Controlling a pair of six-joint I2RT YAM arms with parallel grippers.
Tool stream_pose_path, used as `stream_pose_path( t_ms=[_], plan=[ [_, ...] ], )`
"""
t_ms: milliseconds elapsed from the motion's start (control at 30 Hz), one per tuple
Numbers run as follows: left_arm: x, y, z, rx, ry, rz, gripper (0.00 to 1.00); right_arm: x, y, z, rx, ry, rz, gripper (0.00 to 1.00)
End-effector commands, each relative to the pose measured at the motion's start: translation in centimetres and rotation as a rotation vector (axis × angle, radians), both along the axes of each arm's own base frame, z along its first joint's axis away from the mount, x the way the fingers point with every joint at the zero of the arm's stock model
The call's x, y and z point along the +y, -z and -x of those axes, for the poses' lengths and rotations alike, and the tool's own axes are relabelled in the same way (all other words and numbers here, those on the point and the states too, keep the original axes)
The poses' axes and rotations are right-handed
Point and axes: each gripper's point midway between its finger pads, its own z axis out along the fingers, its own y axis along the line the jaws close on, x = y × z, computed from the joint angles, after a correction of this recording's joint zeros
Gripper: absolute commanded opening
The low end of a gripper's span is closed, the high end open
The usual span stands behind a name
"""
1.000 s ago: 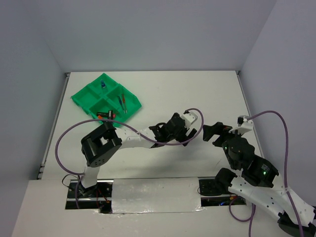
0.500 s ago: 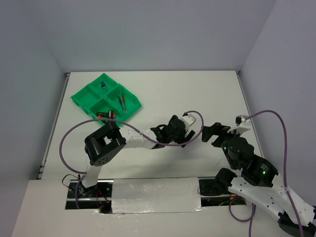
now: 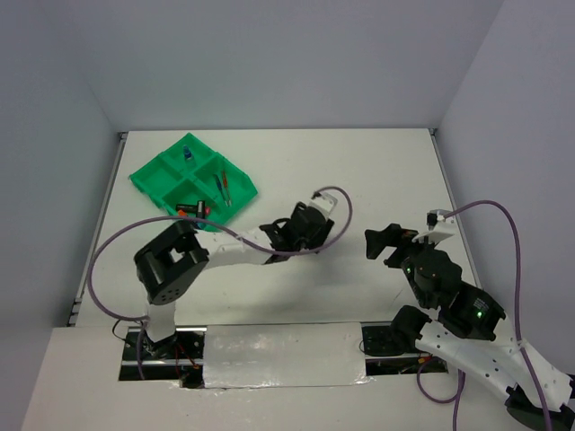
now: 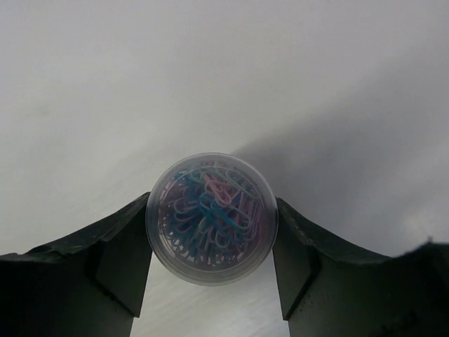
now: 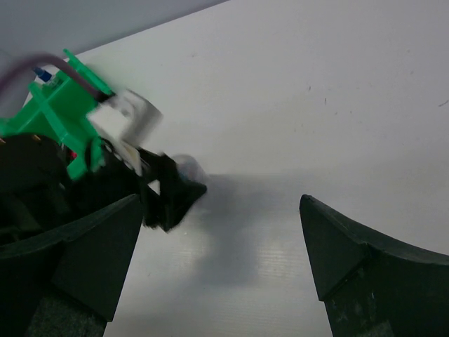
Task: Sort the stationery into containers
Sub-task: Pick up the stationery from the center of the board, then place the stationery in the storage box.
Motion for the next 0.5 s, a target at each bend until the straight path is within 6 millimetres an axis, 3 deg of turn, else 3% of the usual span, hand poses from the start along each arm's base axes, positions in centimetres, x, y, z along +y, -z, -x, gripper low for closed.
stream_pose_path(
  t_ms=[0, 33, 67, 133, 167, 200, 233, 267, 333, 367, 467],
  plan=[
    [7.7, -10.0, -6.4, -0.143, -0.376, 0.15, 0.0, 1.1, -0.2, -0.4, -0.028, -0.036, -0.013, 1.0],
    [12.0, -10.7, -8.1, -0.144, -0.52, 0.14, 0.0, 1.7, 0.0, -0.4, -0.023, -0.067, -0.008, 1.0],
    [14.7, -13.5, -8.8, -0.166, -0.593, 0.178, 0.0, 2.1, 0.2, -0.5, -0.019, -0.079, -0.001, 1.0],
    [19.9, -15.7, -10.0, -0.167, -0.758, 0.23, 0.0, 2.9, 0.7, -0.8, -0.008, -0.101, 0.008, 1.0],
    [25.6, -17.3, -10.8, -0.172, -0.897, 0.22, 0.0, 3.3, 1.0, -0.9, -0.001, -0.11, 0.011, 1.0],
    [28.8, -18.0, -10.9, -0.186, -0.997, 0.218, 0.0, 3.8, 0.9, -1.1, -0.005, -0.126, 0.003, 1.0],
    [34.6, -18.7, -11.4, -0.197, -1.159, 0.24, 0.0, 4.2, 1.4, -1.2, 0.005, -0.138, 0.014, 1.0],
    [37.5, -19.6, -11.3, -0.211, -1.236, 0.252, 0.01, 4.6, 1.4, -1.3, 0.004, -0.154, 0.014, 1.0],
    [41.8, -19.3, -11.4, -0.185, -1.335, 0.276, 0.01, 5.5, 1.6, -1.5, -0.002, -0.184, 0.008, 1.0],
    [45.2, -19.1, -11.8, -0.188, -1.403, 0.281, 0.01, 5.9, 1.7, -1.5, -0.003, -0.195, 0.009, 1.0],
    [48.8, -18.0, -13.4, -0.198, -1.484, 0.308, 0.03, 6.6, 1.8, -1.7, -0.007, -0.224, 0.016, 1.0]
  ],
)
